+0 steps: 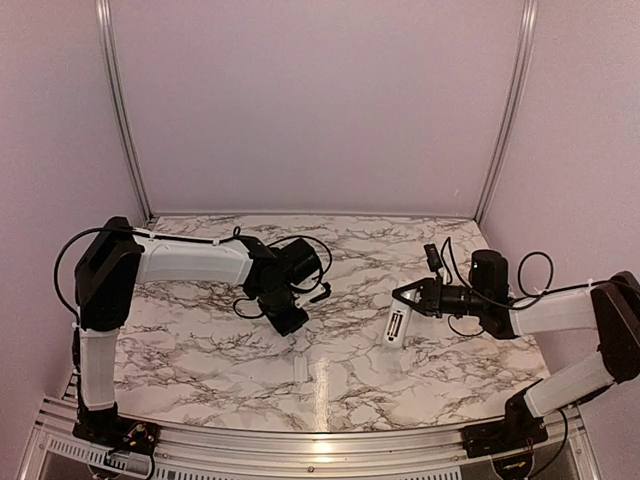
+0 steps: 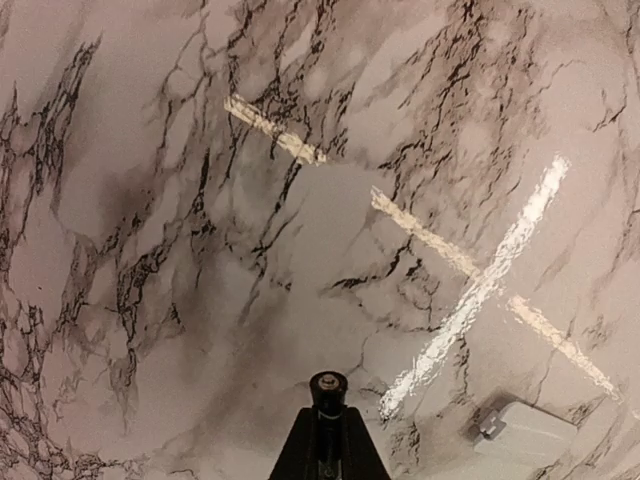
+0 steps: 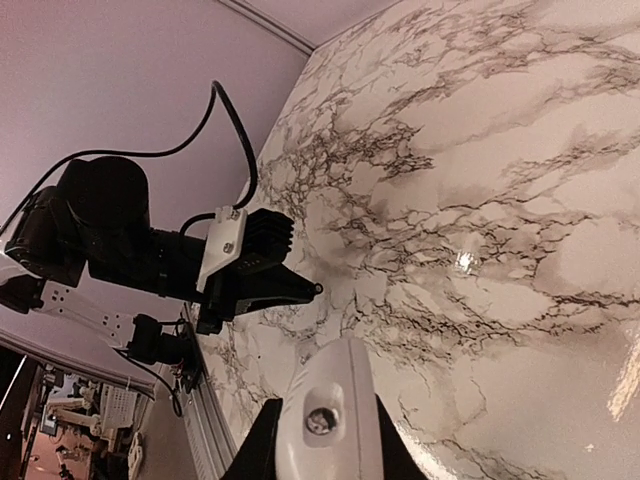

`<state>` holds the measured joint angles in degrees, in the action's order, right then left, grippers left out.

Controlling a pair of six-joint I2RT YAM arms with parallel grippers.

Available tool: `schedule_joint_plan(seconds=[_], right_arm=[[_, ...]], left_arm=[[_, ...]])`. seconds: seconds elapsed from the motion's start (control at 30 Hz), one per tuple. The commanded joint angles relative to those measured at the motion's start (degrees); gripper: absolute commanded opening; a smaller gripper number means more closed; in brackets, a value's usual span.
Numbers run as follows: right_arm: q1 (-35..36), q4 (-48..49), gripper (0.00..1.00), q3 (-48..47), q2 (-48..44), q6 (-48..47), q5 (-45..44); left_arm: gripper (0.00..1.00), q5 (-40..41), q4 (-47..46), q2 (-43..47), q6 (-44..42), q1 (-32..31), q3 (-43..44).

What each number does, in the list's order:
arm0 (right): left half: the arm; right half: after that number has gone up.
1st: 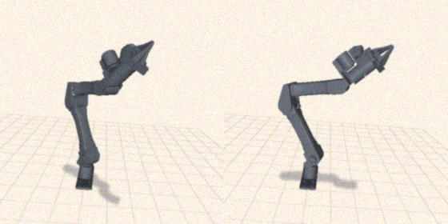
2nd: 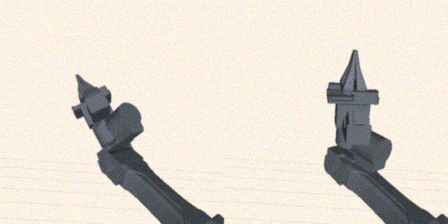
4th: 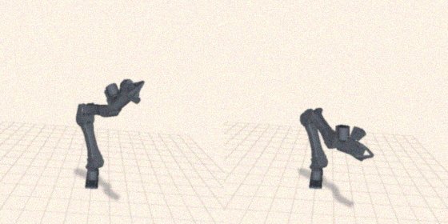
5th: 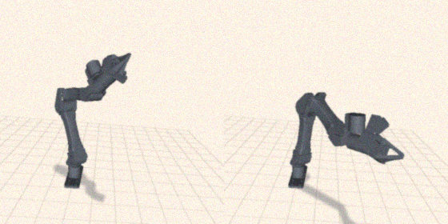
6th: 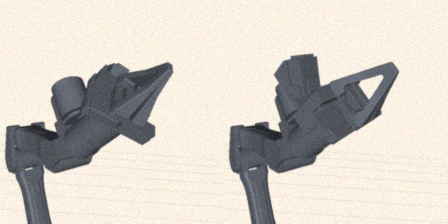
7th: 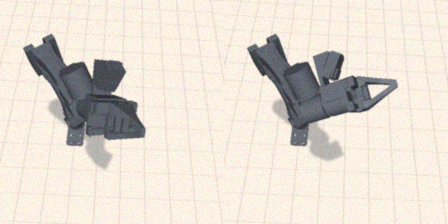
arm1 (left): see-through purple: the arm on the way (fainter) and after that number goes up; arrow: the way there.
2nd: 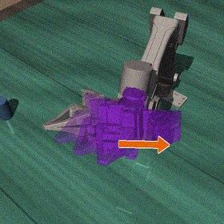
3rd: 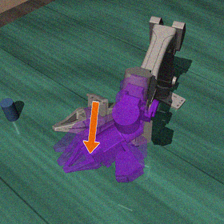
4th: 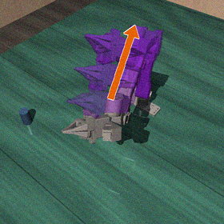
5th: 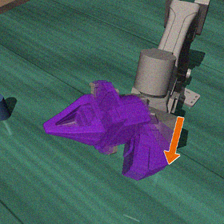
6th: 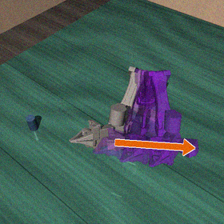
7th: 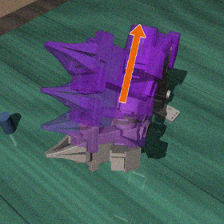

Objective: Load the batteries into the remote control
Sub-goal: Pick up the battery from the center of the board, then place the battery in the battery compartment.

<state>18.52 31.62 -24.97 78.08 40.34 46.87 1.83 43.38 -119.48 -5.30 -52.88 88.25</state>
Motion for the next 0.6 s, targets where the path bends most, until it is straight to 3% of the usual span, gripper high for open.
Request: schedule_joint_plan(seconds=[0.0, 0.23, 0.33, 0.57], right_arm=[[3.6, -0.4, 0.0, -3.9, -2.1, -0.7, -3.0], [8.8, 1.8, 0.0, -6.8, -3.0, 0.2, -5.5], [10.9, 2.9, 0.0, -8.2, -2.8, 0.7, -6.9], [15.5, 14.2, 0.0, -9.3, 3.3, 10.4, -8.9]], left_arm=[[0.0, -4.0, -12.3, 13.5, 4.5, 0.0, -2.5], [0.0, -6.1, -39.0, 32.8, 17.7, -0.3, -18.1], [0.0, -9.6, -48.0, 35.7, 25.3, -0.5, -23.2], [0.0, -2.3, -57.4, 36.1, 20.7, -8.6, -29.1]])
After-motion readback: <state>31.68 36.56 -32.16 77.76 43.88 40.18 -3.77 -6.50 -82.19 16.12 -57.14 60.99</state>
